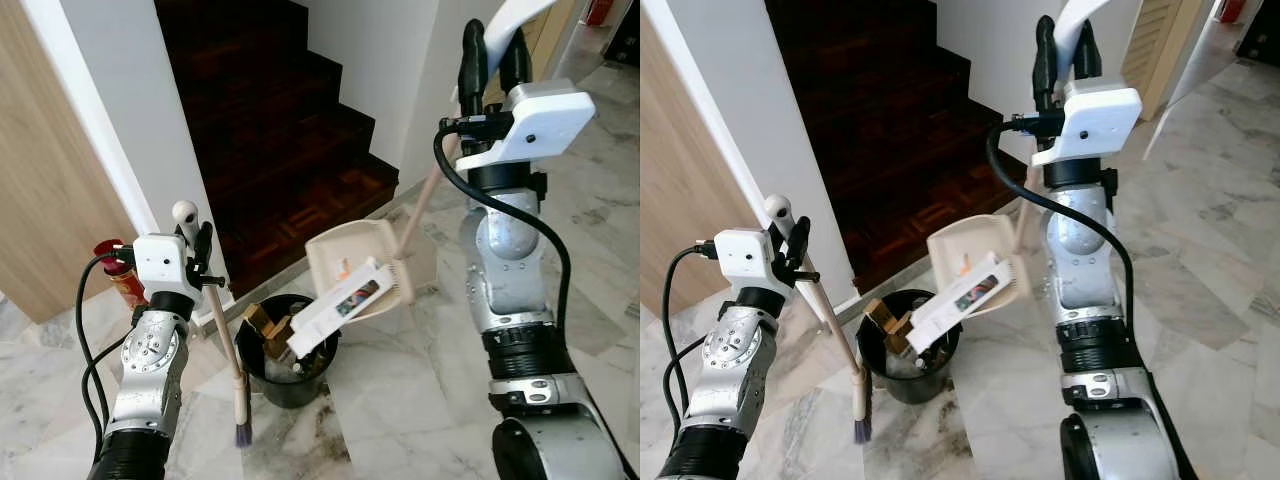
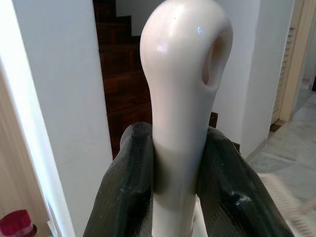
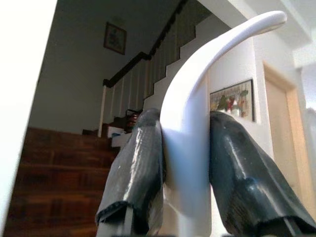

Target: Sweep floor

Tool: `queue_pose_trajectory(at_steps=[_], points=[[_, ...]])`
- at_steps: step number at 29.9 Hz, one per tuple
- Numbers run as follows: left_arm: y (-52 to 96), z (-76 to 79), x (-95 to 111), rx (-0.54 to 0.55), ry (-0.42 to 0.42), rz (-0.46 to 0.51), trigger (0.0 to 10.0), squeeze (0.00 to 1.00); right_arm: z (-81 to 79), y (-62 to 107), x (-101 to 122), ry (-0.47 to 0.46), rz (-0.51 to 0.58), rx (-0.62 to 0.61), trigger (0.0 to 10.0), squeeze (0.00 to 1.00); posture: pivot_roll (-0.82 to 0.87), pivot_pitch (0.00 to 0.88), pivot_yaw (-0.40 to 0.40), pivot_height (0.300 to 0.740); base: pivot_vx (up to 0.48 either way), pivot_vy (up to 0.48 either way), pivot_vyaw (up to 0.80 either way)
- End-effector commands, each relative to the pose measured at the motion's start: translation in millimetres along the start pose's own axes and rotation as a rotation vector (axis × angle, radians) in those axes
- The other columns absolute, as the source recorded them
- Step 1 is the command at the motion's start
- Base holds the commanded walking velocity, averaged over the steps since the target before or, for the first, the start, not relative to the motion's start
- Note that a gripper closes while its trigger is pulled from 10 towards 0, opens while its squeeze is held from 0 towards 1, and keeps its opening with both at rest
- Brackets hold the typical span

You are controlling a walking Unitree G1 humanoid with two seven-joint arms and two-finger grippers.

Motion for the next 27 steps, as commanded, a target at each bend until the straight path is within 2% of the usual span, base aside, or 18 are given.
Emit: queue_pose_trajectory(at_steps=[1, 7, 8, 10, 11, 12, 16, 24, 27], points=[[-5.0, 0.2, 17, -0.003, -0.007, 0.070, 10.0, 0.00, 0.9, -5.5, 22, -0.032, 0.081, -0.012, 10.0, 0.00, 0.04, 0.042, -0.012, 0.740, 0.000, 0.000, 0.00], [-4.7, -0.1, 17, -0.002, -0.007, 0.070, 10.0, 0.00, -0.2, -5.7, 21, -0.025, 0.075, -0.005, 10.0, 0.00, 0.04, 0.039, -0.015, 0.740, 0.000, 0.000, 0.00], [-4.5, 0.3, 17, -0.001, -0.006, 0.071, 10.0, 0.00, 9.0, -6.6, 17, -0.097, 0.055, -0.066, 10.0, 0.00, 0.04, 0.035, -0.018, 0.740, 0.000, 0.000, 0.00], [-4.4, 0.7, 17, -0.001, -0.005, 0.071, 10.0, 0.00, 14.6, -6.9, 15, -0.130, 0.045, -0.096, 10.0, 0.00, 0.04, 0.035, -0.018, 0.740, 0.000, 0.000, 0.00], [-4.4, 0.6, 17, 0.000, -0.004, 0.071, 10.0, 0.00, 11.5, -7.6, 18, -0.070, 0.056, -0.060, 10.0, 0.00, 0.04, 0.035, -0.018, 0.740, 0.000, 0.000, 0.00], [-4.2, 0.7, 17, 0.000, -0.004, 0.071, 10.0, 0.00, 9.9, -7.6, 19, -0.054, 0.059, -0.046, 10.0, 0.00, 0.04, 0.030, -0.018, 0.740, 0.000, 0.000, 0.00], [-4.0, 0.8, 16, 0.000, -0.004, 0.071, 10.0, 0.00, 8.7, -6.9, 19, -0.073, 0.057, -0.050, 10.0, 0.00, 0.04, 0.029, -0.019, 0.740, 0.000, 0.000, 0.00], [-4.1, 0.5, 16, 0.002, -0.005, 0.072, 10.0, 0.00, -5.2, -7.7, 25, 0.050, 0.088, 0.038, 10.0, 0.00, 0.04, 0.026, -0.022, 0.740, 0.000, 0.000, 0.00], [-4.0, 0.4, 16, 0.003, -0.004, 0.072, 10.0, 0.00, -6.4, -7.7, 26, 0.069, 0.096, 0.043, 10.0, 0.00, 0.04, 0.026, -0.022, 0.740, 0.000, 0.000, 0.00]])
Point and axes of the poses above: a point about 5 cm out from each wrist's last joint towards the gripper, its own y axis pointing back from the gripper into the wrist, its own x axis along the axis of the wrist's last joint, z = x × y, the point moved 6 cm from there along -y, pointing out of the wrist towards the gripper, and after that the axes turned 7 degrees about -y, right-handed, at the moved point
